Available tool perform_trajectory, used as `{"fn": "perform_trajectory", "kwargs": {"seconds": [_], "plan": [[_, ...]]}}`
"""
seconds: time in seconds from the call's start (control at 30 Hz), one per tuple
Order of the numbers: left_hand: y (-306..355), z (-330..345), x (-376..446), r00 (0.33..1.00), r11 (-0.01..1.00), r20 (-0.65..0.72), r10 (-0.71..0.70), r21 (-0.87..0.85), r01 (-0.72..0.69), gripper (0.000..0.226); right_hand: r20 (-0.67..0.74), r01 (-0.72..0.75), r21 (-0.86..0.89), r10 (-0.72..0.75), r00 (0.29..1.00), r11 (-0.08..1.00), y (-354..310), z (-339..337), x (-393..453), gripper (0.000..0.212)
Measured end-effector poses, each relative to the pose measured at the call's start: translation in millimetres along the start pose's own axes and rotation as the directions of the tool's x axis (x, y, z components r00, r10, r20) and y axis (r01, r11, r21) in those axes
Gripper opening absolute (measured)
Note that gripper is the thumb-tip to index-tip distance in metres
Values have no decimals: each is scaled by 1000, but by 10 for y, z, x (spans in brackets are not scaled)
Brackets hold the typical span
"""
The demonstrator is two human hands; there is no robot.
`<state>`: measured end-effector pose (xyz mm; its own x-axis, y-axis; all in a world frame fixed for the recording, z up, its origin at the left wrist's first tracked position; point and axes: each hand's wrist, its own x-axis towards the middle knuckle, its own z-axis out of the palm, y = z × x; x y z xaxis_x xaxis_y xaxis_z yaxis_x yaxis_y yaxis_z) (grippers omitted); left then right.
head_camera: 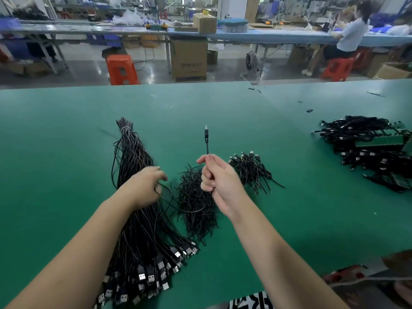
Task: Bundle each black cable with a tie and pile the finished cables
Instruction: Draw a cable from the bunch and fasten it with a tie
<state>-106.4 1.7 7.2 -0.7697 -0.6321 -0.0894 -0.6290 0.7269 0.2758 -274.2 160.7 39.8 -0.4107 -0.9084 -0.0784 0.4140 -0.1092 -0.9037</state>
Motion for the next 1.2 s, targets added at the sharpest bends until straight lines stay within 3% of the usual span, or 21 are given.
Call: {"fn": "perform_trajectory", "kwargs": {"seconds": [0.07,0.17,0.27,0.3,0.33,0.37,0.4,0.43,0.47,0.5,0.63,0.77,0.9,1.03,1.13,1.2], "plan": [[-132,121,-11,990,995,123,-63,85,53,68,12,-11,9,11,1000,1000,66,50,-37,34],[-245,186,-44,975,967,181,-131,239,85,87,43,-22,32,21,999,999,134,133,-77,37],[-183,43,-92,987,887,35,-158,443,126,78,65,-23,20,21,998,1000,164,208,-105,36],[-112,-48,-101,987,892,-57,-147,423,157,72,70,-22,4,21,997,1000,172,233,-115,35],[-21,-152,-123,978,933,-161,-135,311,179,65,74,-20,-14,21,997,1000,182,262,-127,35],[83,-248,-148,965,985,-231,-123,89,147,58,75,-18,-32,21,997,999,196,294,-137,35],[204,-344,-197,969,969,-217,-116,-240,62,51,72,-18,-49,21,997,999,209,328,-145,35],[328,-433,-266,988,829,-141,-63,-558,-27,48,68,-20,-67,25,997,998,222,364,-155,33],[455,-507,-334,997,665,-78,27,-743,-76,47,62,-23,-83,28,998,996,234,398,-164,29],[564,-563,-389,995,592,-51,85,-801,-92,47,57,-26,-95,32,998,995,246,424,-175,26],[764,-574,-449,992,852,-126,13,-519,-77,42,63,-17,-140,26,998,990,281,458,-222,35],[760,-552,-444,999,690,-32,-25,-724,-6,35,106,19,-192,2,994,981,277,441,-259,28],[688,-550,-453,993,535,94,70,-844,42,38,166,58,-265,-14,986,962,265,440,-284,33],[618,-552,-458,981,520,117,153,-854,21,41,182,58,-291,-4,983,955,256,426,-295,29],[569,-535,-437,981,569,74,178,-821,-41,47,188,29,-270,24,982,962,243,413,-290,25],[570,-489,-420,984,476,-7,181,-875,-93,50,235,-32,-192,78,969,981,238,404,-286,26]]}}
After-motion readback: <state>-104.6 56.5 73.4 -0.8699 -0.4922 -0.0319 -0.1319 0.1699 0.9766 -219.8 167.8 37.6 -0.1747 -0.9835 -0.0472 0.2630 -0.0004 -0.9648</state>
